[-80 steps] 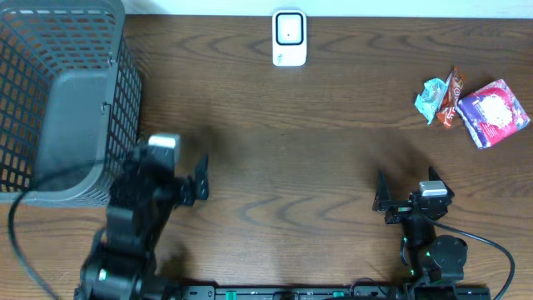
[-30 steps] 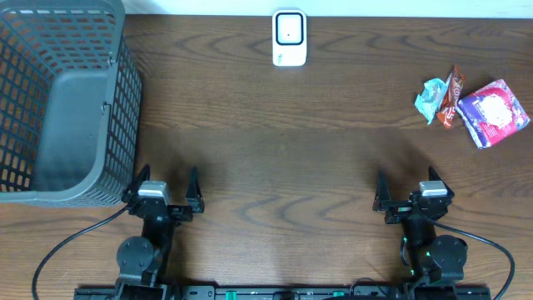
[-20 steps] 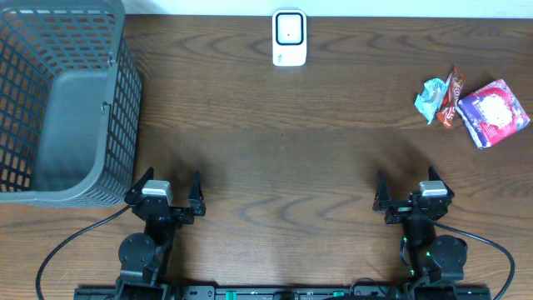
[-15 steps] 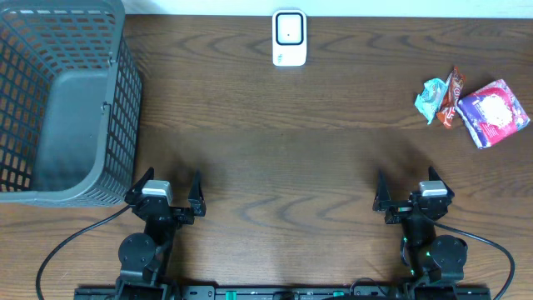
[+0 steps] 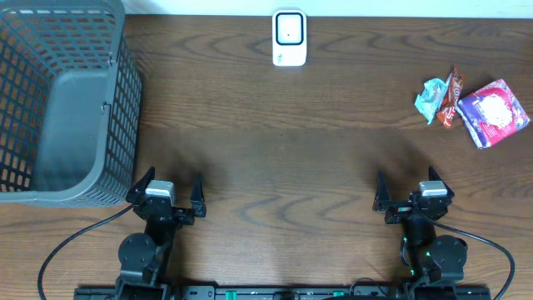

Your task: Scan the item barcode

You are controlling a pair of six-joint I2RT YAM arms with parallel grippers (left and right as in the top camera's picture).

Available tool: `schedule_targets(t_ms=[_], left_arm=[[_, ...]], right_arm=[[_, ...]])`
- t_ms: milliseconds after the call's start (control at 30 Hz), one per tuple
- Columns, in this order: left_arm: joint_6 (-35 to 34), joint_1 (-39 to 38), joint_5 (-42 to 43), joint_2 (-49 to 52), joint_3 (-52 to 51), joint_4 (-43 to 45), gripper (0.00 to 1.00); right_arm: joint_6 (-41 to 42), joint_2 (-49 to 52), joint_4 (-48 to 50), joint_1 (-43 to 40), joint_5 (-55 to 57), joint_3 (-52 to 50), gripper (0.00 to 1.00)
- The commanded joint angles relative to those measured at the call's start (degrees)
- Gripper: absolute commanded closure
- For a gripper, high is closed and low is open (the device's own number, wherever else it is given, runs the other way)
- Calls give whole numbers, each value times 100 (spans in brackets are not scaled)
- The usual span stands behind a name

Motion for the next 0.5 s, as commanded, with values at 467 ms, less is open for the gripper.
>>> schedule_targets(t_ms=[467], left_arm=[[55, 24, 96, -50, -46, -267, 2]], right_arm=[[31, -35, -2, -33, -31, -26, 1]])
